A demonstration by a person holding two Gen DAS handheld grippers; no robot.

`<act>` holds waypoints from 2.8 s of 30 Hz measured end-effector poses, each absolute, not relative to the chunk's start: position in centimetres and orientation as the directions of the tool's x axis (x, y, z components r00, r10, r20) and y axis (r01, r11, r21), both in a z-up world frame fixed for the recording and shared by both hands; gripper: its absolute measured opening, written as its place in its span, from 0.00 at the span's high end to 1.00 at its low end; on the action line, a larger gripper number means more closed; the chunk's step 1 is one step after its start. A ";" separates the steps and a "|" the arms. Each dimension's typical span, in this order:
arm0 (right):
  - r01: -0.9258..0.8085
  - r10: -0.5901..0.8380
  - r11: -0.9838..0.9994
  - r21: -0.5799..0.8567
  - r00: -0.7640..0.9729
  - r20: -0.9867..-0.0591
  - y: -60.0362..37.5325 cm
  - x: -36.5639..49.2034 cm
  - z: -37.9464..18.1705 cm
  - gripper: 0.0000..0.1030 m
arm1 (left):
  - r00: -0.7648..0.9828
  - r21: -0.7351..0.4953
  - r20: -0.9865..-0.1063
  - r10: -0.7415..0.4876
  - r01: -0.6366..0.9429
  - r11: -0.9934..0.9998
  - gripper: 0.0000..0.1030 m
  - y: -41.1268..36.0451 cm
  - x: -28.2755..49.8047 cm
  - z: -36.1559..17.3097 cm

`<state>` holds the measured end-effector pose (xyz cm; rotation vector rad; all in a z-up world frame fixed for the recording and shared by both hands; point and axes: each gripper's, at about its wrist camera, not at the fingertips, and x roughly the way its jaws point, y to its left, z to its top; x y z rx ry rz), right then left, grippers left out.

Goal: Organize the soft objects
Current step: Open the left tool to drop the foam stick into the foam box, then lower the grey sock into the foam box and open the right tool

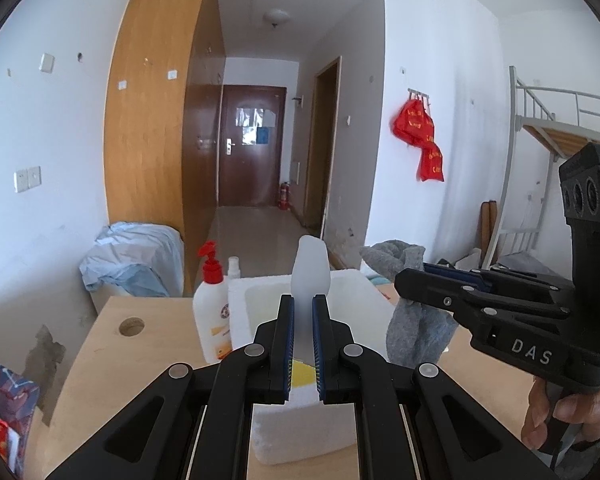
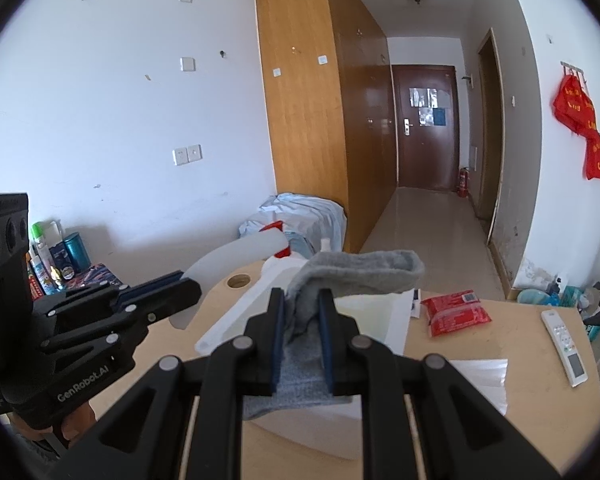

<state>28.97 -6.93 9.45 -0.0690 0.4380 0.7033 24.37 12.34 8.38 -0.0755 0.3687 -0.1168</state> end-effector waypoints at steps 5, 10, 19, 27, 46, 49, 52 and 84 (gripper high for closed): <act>-0.638 0.604 0.767 0.073 0.678 -0.418 -6.6 30.2 9.7 0.81 | 0.919 -0.103 -0.366 -0.149 0.119 0.987 0.91 12.2 26.2 8.5; -0.642 0.602 0.764 0.065 0.674 -0.428 -6.3 31.2 9.4 0.81 | 0.919 -0.104 -0.364 -0.150 0.120 0.987 0.91 12.2 27.4 8.5; -0.635 0.610 0.765 0.104 0.664 -0.433 -6.4 33.1 8.3 0.81 | 0.906 -0.096 -0.396 -0.149 0.120 0.988 0.91 12.2 29.9 7.5; -0.628 0.601 0.772 0.101 0.668 -0.438 -6.4 33.1 8.4 0.81 | 0.898 -0.088 -0.416 -0.147 0.121 0.989 0.89 11.7 30.8 6.8; -0.624 0.596 0.775 0.101 0.668 -0.445 -6.0 33.3 8.4 0.81 | 0.943 -0.043 -0.330 -0.040 0.027 0.999 0.07 12.5 29.3 7.2; -0.626 0.596 0.773 0.098 0.666 -0.449 -5.9 33.4 8.3 0.81 | 0.941 -0.044 -0.338 -0.029 0.015 0.999 0.07 12.7 29.2 7.0; -0.626 0.596 0.774 0.099 0.664 -0.452 -5.8 33.6 8.2 0.81 | 0.941 -0.051 -0.338 -0.027 0.010 0.999 0.07 13.2 29.0 6.8; -0.646 0.612 0.754 0.120 0.625 -0.484 -3.9 35.0 6.8 0.81 | 0.946 -0.085 -0.321 0.048 -0.079 0.993 0.07 16.3 25.6 7.1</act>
